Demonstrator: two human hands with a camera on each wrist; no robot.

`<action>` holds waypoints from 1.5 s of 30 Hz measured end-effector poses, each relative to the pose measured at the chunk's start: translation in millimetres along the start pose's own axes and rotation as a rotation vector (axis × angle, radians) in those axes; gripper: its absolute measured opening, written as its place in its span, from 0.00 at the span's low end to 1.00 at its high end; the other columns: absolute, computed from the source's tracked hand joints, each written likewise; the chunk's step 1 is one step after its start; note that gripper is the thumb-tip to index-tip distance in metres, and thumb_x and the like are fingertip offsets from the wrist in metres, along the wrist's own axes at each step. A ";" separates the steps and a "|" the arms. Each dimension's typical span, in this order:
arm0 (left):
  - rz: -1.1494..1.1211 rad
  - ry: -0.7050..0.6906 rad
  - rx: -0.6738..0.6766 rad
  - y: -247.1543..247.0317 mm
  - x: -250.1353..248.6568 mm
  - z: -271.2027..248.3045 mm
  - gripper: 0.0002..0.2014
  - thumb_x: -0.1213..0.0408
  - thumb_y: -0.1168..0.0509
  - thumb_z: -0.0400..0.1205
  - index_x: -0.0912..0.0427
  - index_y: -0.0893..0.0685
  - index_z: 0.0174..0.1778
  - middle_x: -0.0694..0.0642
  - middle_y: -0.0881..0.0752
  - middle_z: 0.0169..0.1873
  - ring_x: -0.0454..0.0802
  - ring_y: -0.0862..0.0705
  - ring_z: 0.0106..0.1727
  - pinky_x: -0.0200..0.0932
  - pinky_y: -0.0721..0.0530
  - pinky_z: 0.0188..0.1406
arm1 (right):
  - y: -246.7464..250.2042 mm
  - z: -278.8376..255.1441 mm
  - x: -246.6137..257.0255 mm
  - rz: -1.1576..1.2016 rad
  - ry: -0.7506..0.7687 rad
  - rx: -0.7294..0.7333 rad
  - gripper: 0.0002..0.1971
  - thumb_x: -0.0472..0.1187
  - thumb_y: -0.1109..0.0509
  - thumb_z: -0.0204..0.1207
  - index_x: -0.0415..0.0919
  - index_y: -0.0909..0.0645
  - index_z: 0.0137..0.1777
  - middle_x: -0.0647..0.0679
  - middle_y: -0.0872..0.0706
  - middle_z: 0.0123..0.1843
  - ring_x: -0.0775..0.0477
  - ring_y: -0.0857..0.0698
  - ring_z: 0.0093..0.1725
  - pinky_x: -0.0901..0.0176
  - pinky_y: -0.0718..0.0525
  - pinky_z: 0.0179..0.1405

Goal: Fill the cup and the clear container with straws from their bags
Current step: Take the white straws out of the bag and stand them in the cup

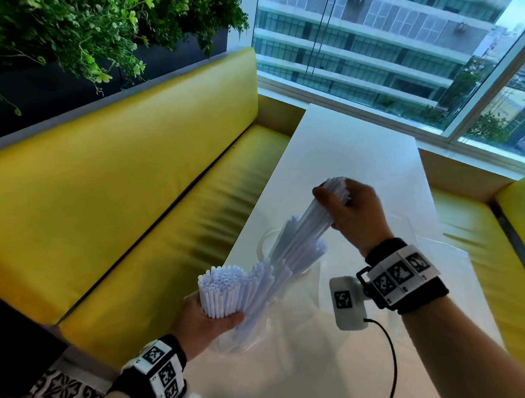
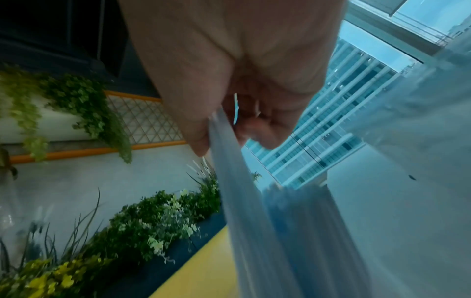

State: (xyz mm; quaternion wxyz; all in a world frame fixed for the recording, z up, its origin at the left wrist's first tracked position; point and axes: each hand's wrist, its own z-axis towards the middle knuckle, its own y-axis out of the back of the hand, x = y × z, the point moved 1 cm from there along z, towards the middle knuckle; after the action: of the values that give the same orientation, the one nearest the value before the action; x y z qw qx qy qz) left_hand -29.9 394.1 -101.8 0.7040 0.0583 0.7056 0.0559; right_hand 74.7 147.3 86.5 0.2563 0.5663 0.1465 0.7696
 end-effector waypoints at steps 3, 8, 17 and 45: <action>-0.002 -0.010 0.009 0.4 -1.6 -0.1 0.23 0.68 0.15 0.63 0.46 0.17 0.48 0.35 0.10 0.45 0.38 0.11 0.46 0.31 0.12 0.38 | -13.4 -10.5 -10.6 -0.132 -0.036 -0.011 0.10 0.47 0.21 0.73 0.47 0.14 0.51 0.54 0.11 0.46 0.52 0.16 0.39 0.57 0.17 0.44; -0.039 -0.008 -0.002 -0.3 -5.6 0.0 0.25 0.49 0.18 0.55 0.47 0.16 0.46 0.35 0.10 0.43 0.37 0.10 0.45 0.31 0.12 0.38 | -24.5 -36.0 -14.5 -0.300 0.143 0.191 0.32 0.60 0.32 0.79 0.45 0.28 0.78 0.48 0.23 0.77 0.49 0.24 0.75 0.52 0.26 0.73; 0.009 -0.023 0.004 0.0 -2.6 1.9 0.23 0.58 0.15 0.60 0.45 0.17 0.46 0.30 0.11 0.44 0.33 0.11 0.47 0.26 0.15 0.38 | -46.0 -49.7 -28.7 -0.572 0.269 0.296 0.38 0.71 0.53 0.79 0.51 0.40 0.85 0.55 0.40 0.87 0.52 0.48 0.87 0.44 0.43 0.81; 0.021 -0.041 0.000 0.5 2.4 2.0 0.21 0.63 0.15 0.63 0.40 0.15 0.45 0.34 0.11 0.45 0.38 0.10 0.47 0.34 0.11 0.39 | -17.5 -53.8 20.2 -0.321 0.447 0.379 0.16 0.43 0.38 0.79 0.46 0.15 0.62 0.53 0.13 0.55 0.59 0.18 0.41 0.68 0.20 0.47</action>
State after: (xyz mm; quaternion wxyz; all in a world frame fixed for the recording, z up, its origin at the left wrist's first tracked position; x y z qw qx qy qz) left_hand -28.0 394.9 -104.1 0.7176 0.0665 0.6905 0.0621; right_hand 23.2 176.6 76.5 0.2258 0.3906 0.4267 0.7838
